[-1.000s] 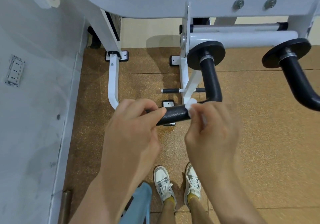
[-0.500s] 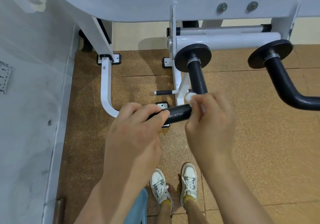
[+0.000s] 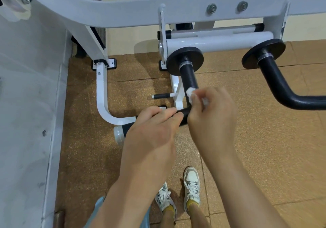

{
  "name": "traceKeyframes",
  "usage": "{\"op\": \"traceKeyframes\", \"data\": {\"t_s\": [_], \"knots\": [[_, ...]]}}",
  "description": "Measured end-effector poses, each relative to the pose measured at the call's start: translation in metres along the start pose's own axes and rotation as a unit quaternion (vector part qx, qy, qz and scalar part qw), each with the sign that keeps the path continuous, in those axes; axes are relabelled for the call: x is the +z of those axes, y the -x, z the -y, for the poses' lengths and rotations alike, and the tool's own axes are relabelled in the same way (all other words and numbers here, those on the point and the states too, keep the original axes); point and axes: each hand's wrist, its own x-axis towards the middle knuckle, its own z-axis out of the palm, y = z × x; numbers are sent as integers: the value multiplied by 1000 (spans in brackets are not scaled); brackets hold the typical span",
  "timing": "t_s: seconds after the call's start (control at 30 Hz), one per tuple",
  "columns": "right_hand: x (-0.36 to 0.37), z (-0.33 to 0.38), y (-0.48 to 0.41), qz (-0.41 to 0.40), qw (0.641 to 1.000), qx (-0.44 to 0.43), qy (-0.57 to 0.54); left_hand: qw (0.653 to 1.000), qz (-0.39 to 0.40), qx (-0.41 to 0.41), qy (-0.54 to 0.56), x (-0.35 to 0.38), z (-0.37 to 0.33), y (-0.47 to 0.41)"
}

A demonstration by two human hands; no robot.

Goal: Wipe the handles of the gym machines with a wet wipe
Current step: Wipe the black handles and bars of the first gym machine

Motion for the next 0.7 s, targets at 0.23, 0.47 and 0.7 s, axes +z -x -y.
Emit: {"op": "traceKeyframes", "data": {"t_s": [0.23,0.47,0.7], "knots": [[-12,-2,6,39,999,17,-8,1000,18,6,13,4,-4,-5],[-22,-5,2,82,994,46,-55,997,-28,-25,66,11,-9,-13],[-20,-14,-36,134,983,86,-89,994,-39,-84,62,15,-22,-27]]}}
